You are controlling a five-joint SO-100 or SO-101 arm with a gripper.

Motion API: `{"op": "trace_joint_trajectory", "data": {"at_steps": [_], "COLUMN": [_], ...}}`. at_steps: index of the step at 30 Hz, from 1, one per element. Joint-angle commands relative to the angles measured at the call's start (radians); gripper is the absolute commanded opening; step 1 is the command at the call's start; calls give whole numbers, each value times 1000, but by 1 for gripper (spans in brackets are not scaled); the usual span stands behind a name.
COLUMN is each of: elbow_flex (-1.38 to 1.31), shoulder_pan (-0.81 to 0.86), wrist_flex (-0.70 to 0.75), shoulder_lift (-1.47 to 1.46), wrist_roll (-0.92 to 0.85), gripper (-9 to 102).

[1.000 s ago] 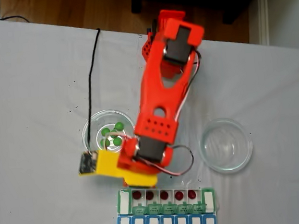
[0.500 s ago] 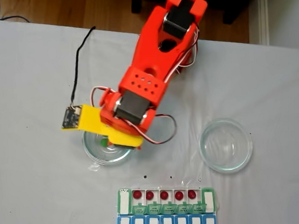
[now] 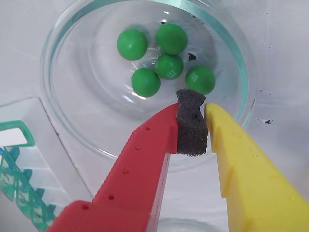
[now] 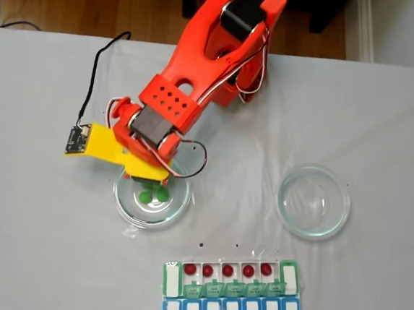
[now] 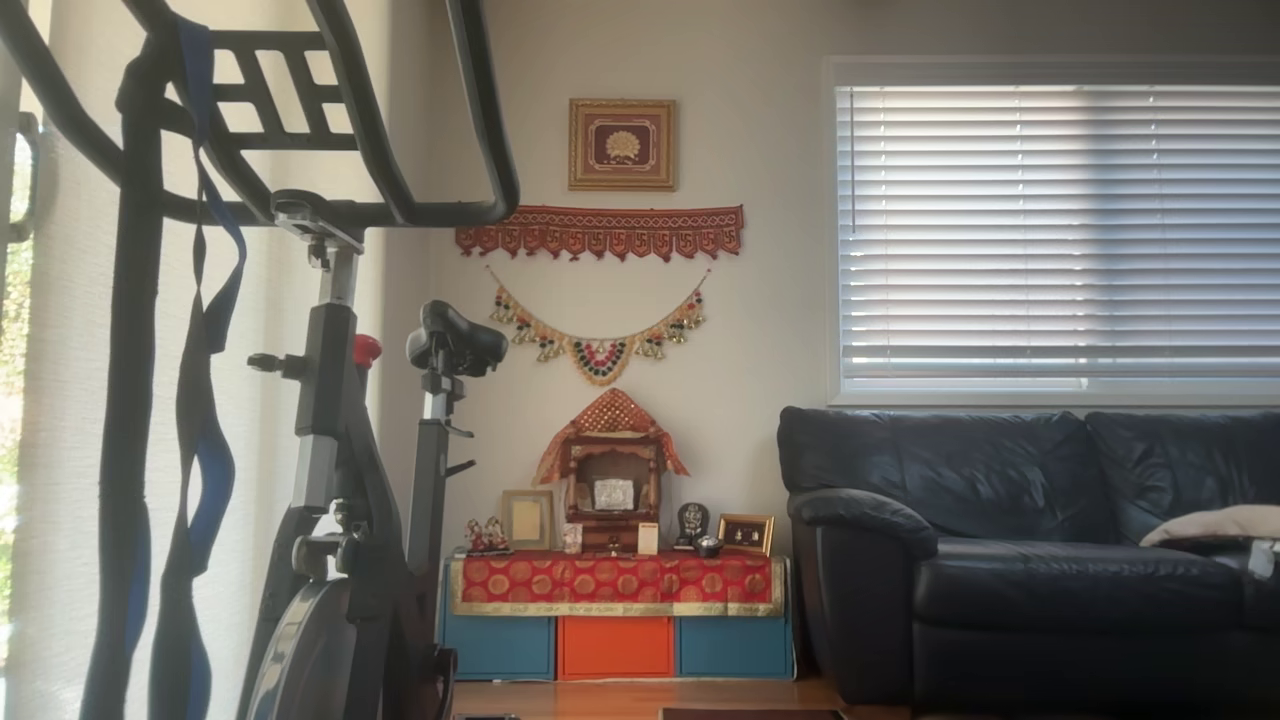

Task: Sort medicines into box.

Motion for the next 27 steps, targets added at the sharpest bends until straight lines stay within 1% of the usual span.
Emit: {"op": "trace_joint_trajectory", "data": {"at_steps": [1,5,11,19,23,27], "elbow_flex": [-6,-26,-37,-51,-57,-86], "shoulder_pan": [-5,-41,-91,-123,-126,-129], "wrist_flex": [-26,-34,-118,-124,-120,-101], "shoulder_lift": [78,18,-31,-52,-63,-104], "wrist_roll": [-74,-138,-195,-238,-272,-310], "gripper": [3,3,3,4,10,12]}}
